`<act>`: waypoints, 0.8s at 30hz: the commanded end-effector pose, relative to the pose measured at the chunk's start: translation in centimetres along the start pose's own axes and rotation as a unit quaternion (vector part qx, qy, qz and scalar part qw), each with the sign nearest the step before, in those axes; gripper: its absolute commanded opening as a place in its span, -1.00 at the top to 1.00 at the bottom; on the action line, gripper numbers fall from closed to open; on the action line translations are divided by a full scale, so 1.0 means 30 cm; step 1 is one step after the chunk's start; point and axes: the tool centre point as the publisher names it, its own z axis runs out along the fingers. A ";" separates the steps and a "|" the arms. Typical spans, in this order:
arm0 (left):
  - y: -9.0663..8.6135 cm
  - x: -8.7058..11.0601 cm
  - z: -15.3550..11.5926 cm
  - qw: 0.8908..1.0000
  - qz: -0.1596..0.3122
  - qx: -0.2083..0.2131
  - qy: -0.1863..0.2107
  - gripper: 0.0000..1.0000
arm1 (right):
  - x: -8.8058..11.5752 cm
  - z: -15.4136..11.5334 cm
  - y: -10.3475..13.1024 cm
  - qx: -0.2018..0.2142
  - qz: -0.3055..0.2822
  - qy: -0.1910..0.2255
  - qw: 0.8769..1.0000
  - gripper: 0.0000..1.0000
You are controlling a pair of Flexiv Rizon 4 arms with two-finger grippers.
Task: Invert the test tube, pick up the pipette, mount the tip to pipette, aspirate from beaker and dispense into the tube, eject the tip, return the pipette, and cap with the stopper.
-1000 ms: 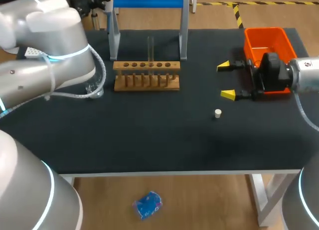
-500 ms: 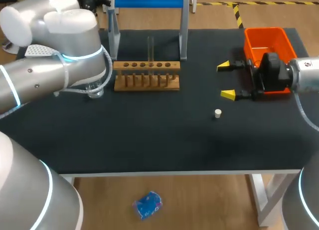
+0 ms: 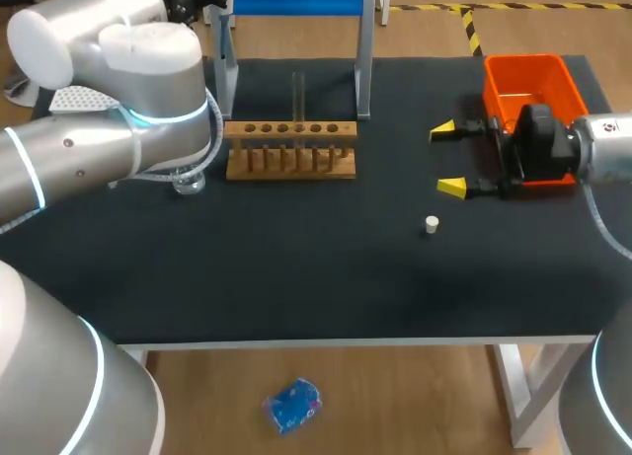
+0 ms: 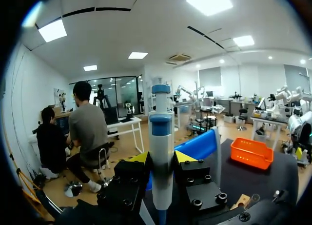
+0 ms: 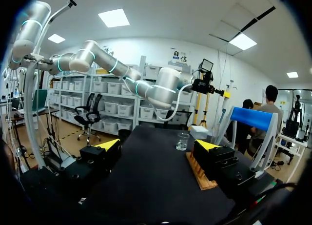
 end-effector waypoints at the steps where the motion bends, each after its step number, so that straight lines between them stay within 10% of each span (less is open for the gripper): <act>1: 0.013 0.004 0.001 1.000 -0.002 0.002 -0.006 1.00 | 0.000 -0.002 0.000 0.000 0.000 0.000 1.000 -1.00; 24: 0.039 -0.013 0.105 0.993 0.003 -0.047 -0.108 1.00 | 0.000 -0.002 0.000 0.000 0.000 0.000 1.000 -1.00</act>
